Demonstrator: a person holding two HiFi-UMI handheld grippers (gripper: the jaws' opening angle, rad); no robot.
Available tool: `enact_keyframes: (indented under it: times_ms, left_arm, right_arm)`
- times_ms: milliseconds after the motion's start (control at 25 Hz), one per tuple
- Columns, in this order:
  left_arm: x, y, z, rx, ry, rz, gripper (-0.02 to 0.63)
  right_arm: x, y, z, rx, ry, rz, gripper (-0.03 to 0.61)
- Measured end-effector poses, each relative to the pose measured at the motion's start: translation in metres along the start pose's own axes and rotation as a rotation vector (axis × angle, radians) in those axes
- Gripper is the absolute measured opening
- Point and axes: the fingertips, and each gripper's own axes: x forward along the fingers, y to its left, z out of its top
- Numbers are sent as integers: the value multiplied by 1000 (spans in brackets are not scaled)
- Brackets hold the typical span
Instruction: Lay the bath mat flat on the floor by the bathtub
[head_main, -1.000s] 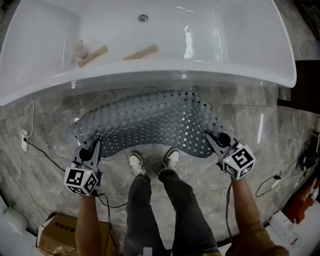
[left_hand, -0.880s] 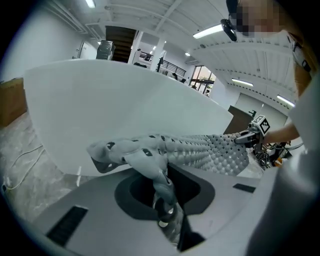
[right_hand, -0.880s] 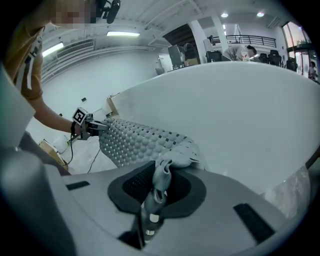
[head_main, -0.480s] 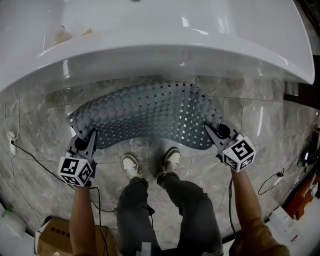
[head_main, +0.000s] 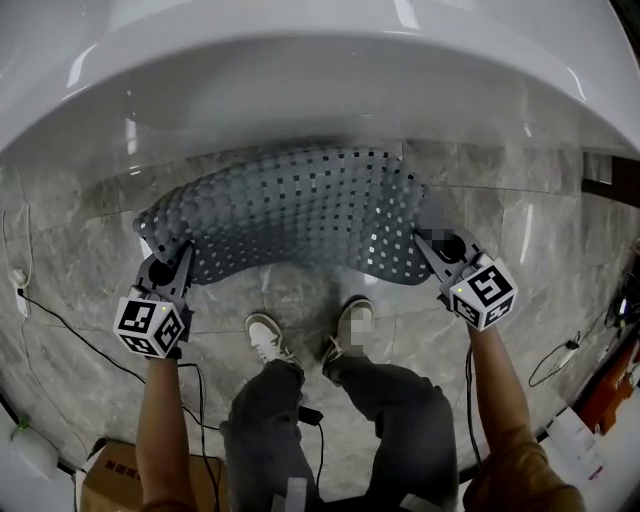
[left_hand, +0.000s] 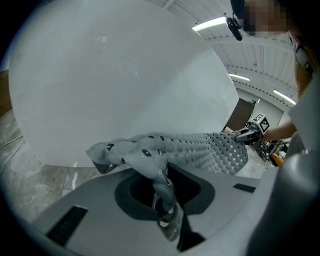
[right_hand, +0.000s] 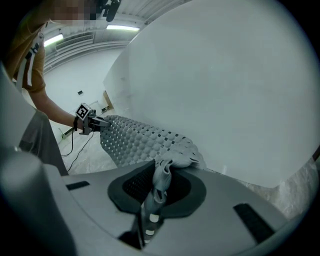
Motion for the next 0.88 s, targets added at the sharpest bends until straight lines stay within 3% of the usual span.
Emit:
enact_keyframes:
  times_ms: [360, 640, 880]
  left_arm:
    - [33, 15, -23, -11, -2, -42, 60]
    - [63, 31, -78, -33, 129, -68, 60]
    - [58, 36, -121, -122, 181, -63, 61]
  right_arm:
    - [24, -21, -22, -29, -12, -33, 49]
    - [65, -20, -80, 48, 62, 1, 49]
    - [65, -11, -125, 130, 109, -7, 49]
